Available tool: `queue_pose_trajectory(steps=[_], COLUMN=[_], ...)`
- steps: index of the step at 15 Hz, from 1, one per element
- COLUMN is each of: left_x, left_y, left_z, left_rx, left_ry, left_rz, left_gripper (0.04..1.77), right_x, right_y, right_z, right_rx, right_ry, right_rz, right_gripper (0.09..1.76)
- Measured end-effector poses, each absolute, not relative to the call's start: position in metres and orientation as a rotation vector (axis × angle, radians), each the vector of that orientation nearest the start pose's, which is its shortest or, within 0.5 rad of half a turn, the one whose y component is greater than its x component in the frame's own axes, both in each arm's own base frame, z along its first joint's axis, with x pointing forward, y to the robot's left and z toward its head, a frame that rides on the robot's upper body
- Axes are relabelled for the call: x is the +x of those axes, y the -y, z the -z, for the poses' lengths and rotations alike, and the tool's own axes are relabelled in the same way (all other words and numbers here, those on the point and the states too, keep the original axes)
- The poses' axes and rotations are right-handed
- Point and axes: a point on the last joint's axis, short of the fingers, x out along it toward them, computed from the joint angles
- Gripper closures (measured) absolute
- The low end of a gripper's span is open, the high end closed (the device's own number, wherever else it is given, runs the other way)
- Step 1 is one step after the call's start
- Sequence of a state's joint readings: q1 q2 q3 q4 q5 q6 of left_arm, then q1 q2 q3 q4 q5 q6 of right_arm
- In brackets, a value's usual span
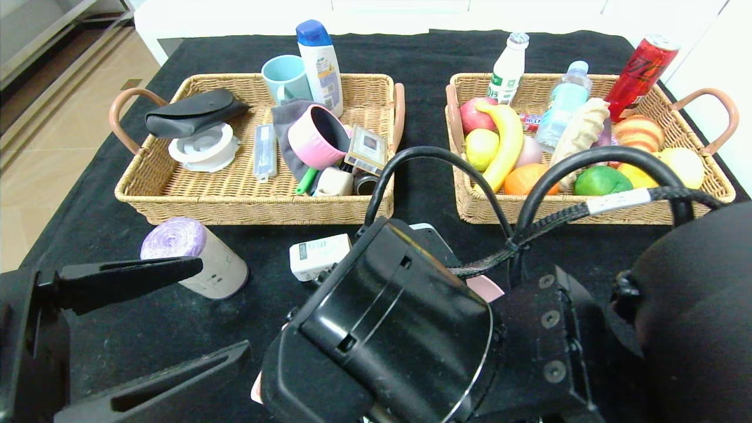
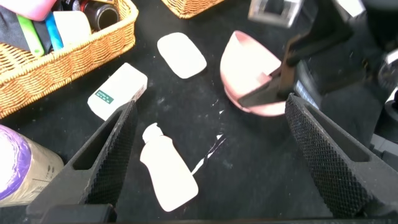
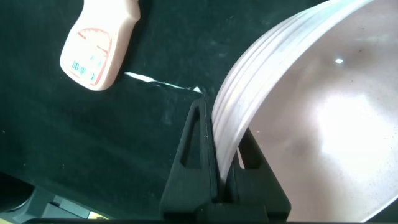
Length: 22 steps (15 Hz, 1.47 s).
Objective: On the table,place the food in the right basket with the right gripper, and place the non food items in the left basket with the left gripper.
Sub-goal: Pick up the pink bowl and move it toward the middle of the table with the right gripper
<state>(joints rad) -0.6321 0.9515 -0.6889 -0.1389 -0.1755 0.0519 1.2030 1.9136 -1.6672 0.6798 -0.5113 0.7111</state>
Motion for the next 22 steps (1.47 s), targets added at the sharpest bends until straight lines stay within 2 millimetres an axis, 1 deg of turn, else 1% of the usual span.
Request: queue_pose_trajectory(steps=[5, 13, 14, 16, 18, 20, 22], left_x=[0.091, 0.092, 0.092, 0.092, 0.092, 0.093, 0.093], left_y=[0.071, 0.072, 0.072, 0.072, 0.072, 0.073, 0.073], left_z=[-0.259, -0.257, -0.257, -0.256, -0.256, -0.256, -0.256], left_rx=[0.079, 0.08, 0.08, 0.081, 0.081, 0.081, 0.081], left_ry=[-0.103, -0.108, -0.108, -0.11, -0.111, -0.112, -0.113], left_rz=[0.809, 0.81, 0.81, 0.812, 0.811, 0.812, 0.814], left_gripper=[0.09, 0.09, 0.09, 0.09, 0.09, 0.09, 0.09], right_x=[0.135, 0.136, 0.136, 0.136, 0.136, 0.136, 0.136], right_y=[-0.33, -0.333, -0.334, -0.334, -0.334, -0.334, -0.334], right_z=[-0.226, -0.221, -0.221, -0.22, -0.22, -0.219, -0.219], right_rx=[-0.063, -0.061, -0.061, -0.061, -0.062, -0.063, -0.064], right_ry=[-0.789, -0.795, -0.796, -0.798, -0.801, -0.802, -0.803], right_rz=[-0.381, -0.37, -0.37, -0.372, -0.373, -0.373, -0.373], right_gripper=[1.65, 1.65, 1.57, 1.25, 1.0, 0.81, 0.65])
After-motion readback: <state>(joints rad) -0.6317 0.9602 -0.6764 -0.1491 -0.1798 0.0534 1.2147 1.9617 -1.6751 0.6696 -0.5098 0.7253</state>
